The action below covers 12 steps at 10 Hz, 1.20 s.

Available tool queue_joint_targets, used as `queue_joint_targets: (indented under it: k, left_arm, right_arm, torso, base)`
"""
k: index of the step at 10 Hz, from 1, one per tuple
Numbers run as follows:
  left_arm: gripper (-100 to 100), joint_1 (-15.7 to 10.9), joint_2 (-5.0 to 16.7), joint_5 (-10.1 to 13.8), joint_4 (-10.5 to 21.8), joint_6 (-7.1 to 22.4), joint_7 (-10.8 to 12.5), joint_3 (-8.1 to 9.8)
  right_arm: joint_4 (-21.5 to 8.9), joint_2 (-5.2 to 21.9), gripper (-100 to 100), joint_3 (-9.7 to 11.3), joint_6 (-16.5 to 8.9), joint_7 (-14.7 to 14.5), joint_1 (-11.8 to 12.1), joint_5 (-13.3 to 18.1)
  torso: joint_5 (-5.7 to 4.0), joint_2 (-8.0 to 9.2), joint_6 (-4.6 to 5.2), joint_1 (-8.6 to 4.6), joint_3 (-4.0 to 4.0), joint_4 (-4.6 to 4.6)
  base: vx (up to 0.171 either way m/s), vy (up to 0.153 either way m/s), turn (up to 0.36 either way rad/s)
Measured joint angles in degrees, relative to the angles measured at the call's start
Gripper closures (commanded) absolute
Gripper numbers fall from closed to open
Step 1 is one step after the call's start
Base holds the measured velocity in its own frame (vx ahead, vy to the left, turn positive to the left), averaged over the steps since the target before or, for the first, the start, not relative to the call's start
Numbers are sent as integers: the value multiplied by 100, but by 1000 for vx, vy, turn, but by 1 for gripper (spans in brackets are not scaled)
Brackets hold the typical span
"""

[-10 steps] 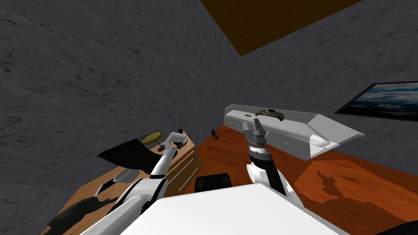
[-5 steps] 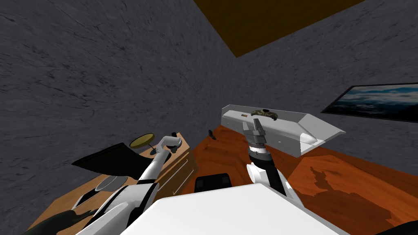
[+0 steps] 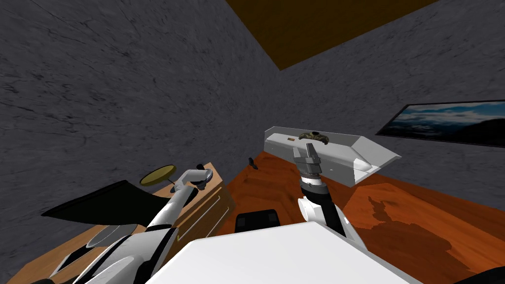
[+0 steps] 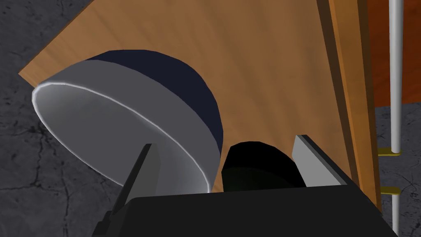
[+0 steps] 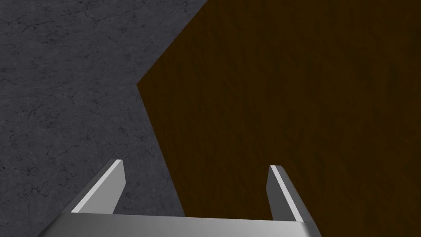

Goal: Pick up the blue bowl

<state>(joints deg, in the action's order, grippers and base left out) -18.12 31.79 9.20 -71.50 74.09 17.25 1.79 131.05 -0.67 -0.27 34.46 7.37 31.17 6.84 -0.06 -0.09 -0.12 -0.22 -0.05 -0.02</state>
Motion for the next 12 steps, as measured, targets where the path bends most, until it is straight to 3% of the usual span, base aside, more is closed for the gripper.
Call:
queue_joint_targets:
  k: [4, 6, 8, 9, 11, 12]
  left_arm:
    - [-100, 163, 657, 723, 828, -717, -387, 142]
    - [-100, 381, 891, 996, 787, -832, -445, 213]
    - [-100, 395, 1218, 1367, 1378, -1249, -707, 280]
    - [-100, 436, 1392, 1552, 1490, -1402, -798, 308]
    - [-100, 706, 1637, 1816, 1311, -1441, -787, 392]
    - [-100, 773, 1783, 1990, 1394, -1548, -839, 426]
  right_arm:
    - [0, -1, 0, 0, 0, 0, 0, 0]
    - [0, 0, 0, 0, 0, 0, 0, 0]
    - [0, -1, 0, 1, 0, 0, 0, 0]
    - [0, 0, 0, 0, 0, 0, 0, 0]
    - [0, 0, 0, 0, 0, 0, 0, 0]
    - [0, 0, 0, 0, 0, 0, 0, 0]
  torso:
    - [-5, -4, 0, -22, -2, -1]
    - [-1, -4, 1, -12, -2, 0]
    - [-4, -6, 2, -23, -3, -1]
    - [-5, -1, 0, -18, 0, 0]
    - [-1, 3, 2, -7, 2, 1]
    - [-3, 2, 0, -11, 2, 1]
  base:
    - [23, -103, -57]
    - [38, -104, -92]
    - [29, -123, -98]
    - [8, -46, 21]
    - [23, -91, -105]
    - [16, -53, 23]
